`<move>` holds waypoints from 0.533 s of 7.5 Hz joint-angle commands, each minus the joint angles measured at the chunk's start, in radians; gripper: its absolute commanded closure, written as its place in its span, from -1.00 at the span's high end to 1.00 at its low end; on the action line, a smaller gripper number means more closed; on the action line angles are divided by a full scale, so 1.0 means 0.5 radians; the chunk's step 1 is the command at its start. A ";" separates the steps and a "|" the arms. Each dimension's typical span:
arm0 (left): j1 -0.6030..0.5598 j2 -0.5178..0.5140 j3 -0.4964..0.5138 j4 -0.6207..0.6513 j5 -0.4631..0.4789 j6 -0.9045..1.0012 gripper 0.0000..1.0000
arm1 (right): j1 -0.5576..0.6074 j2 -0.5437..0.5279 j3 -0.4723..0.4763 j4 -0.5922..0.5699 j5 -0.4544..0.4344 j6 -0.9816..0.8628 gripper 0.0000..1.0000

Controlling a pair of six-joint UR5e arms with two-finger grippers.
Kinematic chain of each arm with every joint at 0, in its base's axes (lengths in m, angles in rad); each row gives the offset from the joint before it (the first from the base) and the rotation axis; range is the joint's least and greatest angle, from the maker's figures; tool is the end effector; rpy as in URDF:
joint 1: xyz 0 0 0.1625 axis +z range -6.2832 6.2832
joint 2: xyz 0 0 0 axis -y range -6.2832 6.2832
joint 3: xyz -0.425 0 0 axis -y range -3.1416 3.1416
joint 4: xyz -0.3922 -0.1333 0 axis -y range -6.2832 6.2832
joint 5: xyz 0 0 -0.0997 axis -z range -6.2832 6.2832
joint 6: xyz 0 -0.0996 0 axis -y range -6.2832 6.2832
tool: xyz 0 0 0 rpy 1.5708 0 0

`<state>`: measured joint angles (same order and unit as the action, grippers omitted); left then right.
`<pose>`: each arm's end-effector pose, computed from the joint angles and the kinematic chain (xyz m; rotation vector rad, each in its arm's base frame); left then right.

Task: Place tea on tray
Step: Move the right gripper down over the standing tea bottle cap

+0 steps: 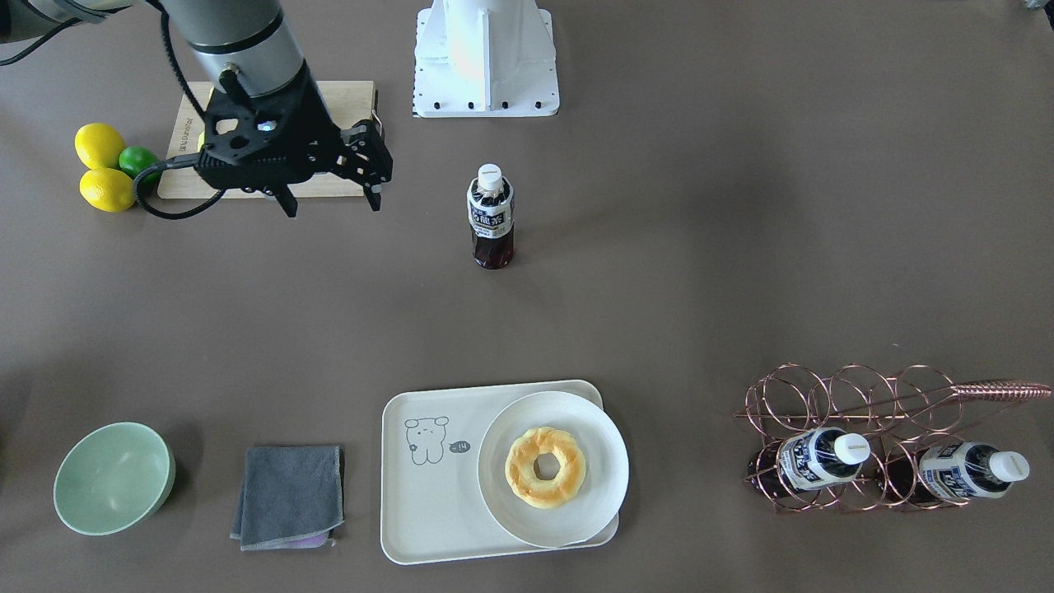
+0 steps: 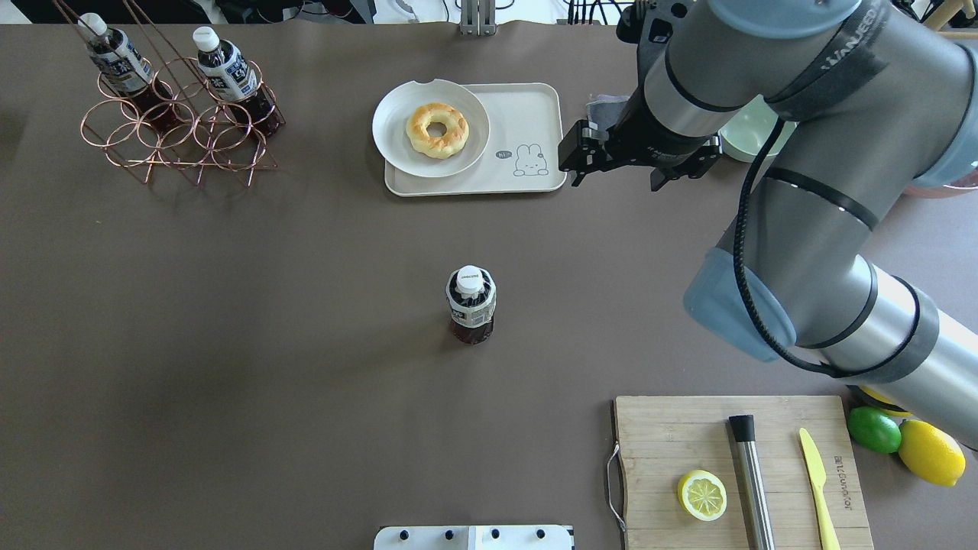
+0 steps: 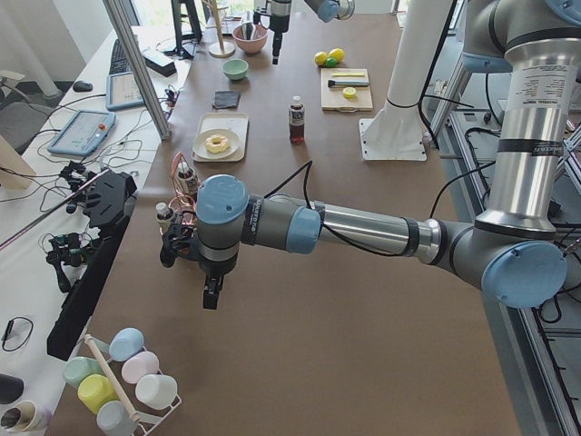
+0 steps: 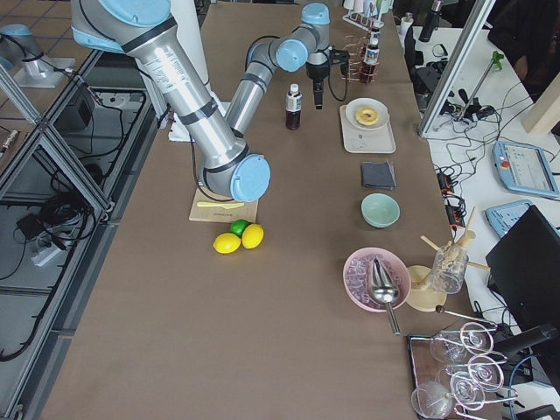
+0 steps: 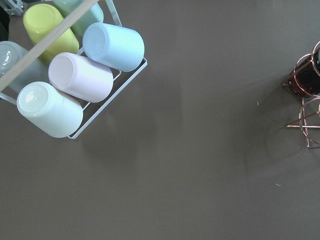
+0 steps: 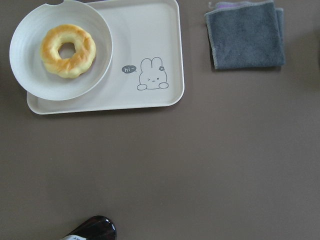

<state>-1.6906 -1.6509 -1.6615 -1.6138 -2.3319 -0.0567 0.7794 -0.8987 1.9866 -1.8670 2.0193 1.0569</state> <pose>-0.1279 -0.5217 0.5688 0.2272 0.7514 -0.0860 -0.3497 -0.4722 0.1398 0.1297 -0.8758 0.0704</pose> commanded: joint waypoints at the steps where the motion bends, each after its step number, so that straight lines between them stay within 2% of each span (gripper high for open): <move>1: 0.003 0.089 0.004 0.015 0.004 0.000 0.95 | -0.251 0.101 0.012 -0.052 -0.215 0.214 1.00; 4: 0.138 0.228 -0.033 0.000 0.004 0.000 0.95 | -0.313 0.153 0.003 -0.055 -0.237 0.285 1.00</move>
<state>-1.6651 -1.5664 -1.6722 -1.6103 -2.3313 -0.0567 0.6446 -0.8444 1.9919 -1.8930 1.9120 1.1784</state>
